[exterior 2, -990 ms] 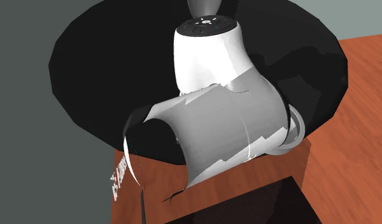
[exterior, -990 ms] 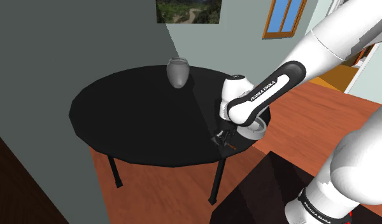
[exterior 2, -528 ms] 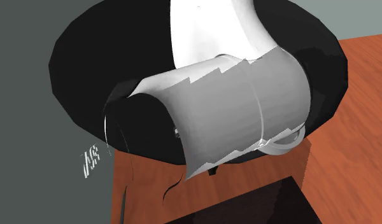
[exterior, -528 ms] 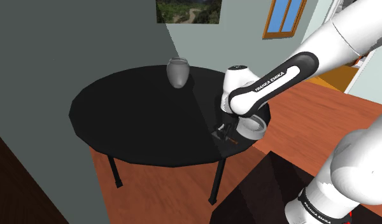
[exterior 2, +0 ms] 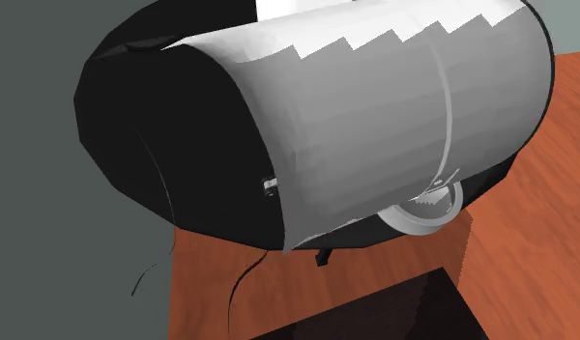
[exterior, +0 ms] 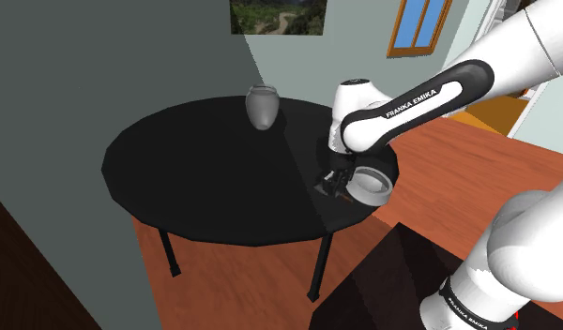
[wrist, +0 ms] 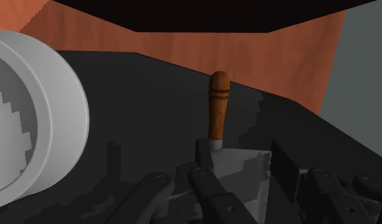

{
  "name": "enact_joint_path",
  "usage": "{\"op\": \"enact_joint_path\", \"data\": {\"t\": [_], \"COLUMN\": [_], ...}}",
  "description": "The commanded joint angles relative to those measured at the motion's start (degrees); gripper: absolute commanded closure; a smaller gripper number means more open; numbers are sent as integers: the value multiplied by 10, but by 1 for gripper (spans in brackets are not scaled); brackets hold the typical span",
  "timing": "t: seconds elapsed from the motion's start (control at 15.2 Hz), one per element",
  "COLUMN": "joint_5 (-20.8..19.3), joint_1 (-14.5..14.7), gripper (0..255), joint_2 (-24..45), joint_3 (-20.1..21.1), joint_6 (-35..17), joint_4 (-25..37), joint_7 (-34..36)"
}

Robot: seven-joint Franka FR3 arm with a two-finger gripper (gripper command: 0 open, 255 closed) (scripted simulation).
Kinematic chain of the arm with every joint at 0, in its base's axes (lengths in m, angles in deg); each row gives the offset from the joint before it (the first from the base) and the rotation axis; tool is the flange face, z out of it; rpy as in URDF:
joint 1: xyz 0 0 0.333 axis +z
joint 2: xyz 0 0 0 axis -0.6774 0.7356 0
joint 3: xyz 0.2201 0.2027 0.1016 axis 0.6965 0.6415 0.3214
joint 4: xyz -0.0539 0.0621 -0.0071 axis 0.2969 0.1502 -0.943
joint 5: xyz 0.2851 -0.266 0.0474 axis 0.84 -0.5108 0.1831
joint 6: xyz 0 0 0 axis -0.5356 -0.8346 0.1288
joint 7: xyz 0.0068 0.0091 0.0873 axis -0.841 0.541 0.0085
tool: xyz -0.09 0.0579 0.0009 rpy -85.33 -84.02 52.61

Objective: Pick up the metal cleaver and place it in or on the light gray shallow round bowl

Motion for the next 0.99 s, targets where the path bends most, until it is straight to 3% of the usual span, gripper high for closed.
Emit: {"op": "enact_joint_path", "data": {"t": [0.0, 0.46, 0.92], "joint_5": [1, 3, -36], "joint_1": [1, 2, -53], "gripper": [255, 255, 255], "joint_2": [-12, -46, -51], "joint_3": [0, 0, -75], "joint_6": [19, 79, 81], "joint_4": [7, 33, 34], "joint_7": [0, -3, -104]}}
